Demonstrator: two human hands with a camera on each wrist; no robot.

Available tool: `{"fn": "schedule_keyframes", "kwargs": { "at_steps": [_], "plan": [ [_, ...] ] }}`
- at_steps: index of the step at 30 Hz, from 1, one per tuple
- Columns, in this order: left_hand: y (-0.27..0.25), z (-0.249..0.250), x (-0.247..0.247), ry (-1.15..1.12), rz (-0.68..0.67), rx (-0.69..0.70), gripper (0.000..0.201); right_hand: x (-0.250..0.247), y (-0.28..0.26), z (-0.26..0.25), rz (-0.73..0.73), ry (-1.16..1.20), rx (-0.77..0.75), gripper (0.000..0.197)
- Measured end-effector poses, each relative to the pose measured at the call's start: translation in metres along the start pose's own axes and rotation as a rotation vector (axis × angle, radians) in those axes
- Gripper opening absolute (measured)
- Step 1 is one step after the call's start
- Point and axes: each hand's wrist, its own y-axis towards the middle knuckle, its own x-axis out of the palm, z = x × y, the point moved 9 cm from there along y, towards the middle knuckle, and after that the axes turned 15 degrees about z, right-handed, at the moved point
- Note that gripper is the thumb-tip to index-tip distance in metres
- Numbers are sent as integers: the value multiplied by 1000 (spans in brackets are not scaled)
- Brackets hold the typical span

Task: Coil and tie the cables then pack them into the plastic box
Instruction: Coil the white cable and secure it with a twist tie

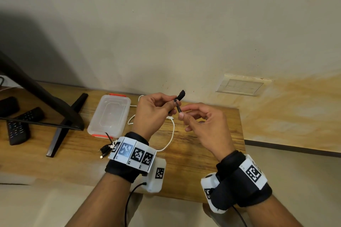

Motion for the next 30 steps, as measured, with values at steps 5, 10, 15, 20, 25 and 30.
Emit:
{"fn": "schedule_keyframes", "kwargs": {
  "at_steps": [5,10,15,20,25,30],
  "plan": [
    [-1,-1,2,-12,-11,-9,10,0,0,4,4,-18,13,15],
    [-2,2,3,-3,-17,4,11,0,1,5,7,-5,25,15],
    [-3,1,8,140,-34,81,14,-1,1,5,29,-34,20,17],
    [-14,13,19,361,-107,299,16,-6,3,0,55,-10,4,22],
    [-17,15,23,513,-136,424,17,-3,4,-1,6,-106,-60,18],
    [-21,19,27,561,-161,473,19,-3,3,-3,-27,-175,-98,19]
  ]
}}
